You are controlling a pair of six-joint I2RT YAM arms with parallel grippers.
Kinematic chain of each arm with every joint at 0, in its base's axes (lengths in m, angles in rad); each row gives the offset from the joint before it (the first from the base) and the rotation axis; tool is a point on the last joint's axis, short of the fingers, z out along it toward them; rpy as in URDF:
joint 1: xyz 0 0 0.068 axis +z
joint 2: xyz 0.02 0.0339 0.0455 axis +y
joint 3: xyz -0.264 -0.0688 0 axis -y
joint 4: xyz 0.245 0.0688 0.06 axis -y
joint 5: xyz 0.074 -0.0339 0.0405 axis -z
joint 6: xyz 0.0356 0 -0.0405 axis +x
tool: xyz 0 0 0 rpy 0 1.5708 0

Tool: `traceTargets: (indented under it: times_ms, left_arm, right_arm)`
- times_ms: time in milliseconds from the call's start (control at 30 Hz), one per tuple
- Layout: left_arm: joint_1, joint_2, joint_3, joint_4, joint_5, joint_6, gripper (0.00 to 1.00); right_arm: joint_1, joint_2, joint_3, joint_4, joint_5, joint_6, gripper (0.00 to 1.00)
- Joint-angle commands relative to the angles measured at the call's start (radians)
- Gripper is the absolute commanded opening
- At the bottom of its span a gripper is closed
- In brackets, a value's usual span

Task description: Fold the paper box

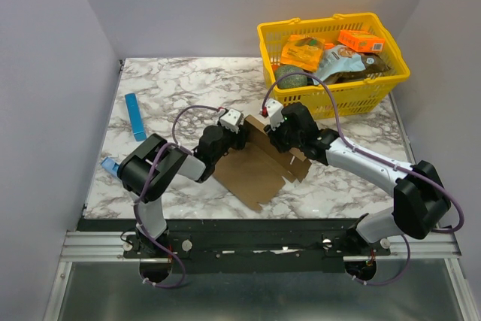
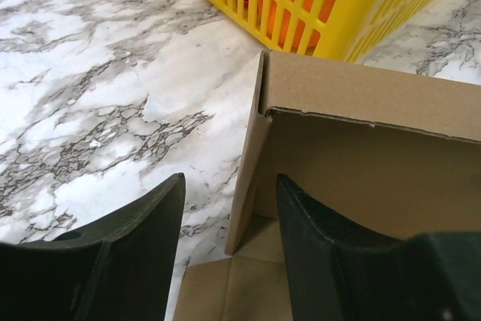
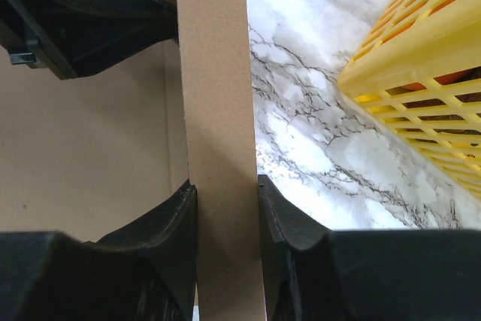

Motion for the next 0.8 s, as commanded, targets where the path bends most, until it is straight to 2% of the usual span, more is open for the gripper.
traceTargets:
  times_ms: [0,167,300,467,767]
  left_arm:
    - [-0.001,0.028,0.034,-0.048,-0.027,0.02,0.54]
    - [-0.007,0.04,0.059,-0.089,-0.048,0.034,0.52]
    - [-0.016,0.045,0.073,-0.115,-0.08,0.053,0.44]
    - [-0.032,0.048,0.09,-0.16,-0.152,0.079,0.39]
    - [-0.066,0.044,0.107,-0.221,-0.304,0.113,0.25]
  right_arm:
    - [0.001,-0.005,-0.021,-0.033,-0.022,0.006,0.31]
    - [0.003,-0.005,-0.021,-0.03,-0.022,0.007,0.31]
    - [0.003,-0.005,-0.024,-0.027,-0.021,0.007,0.31]
    - [0.003,-0.008,-0.027,-0.024,-0.019,0.007,0.31]
    - [0.003,-0.023,-0.032,-0.017,-0.015,0.009,0.31]
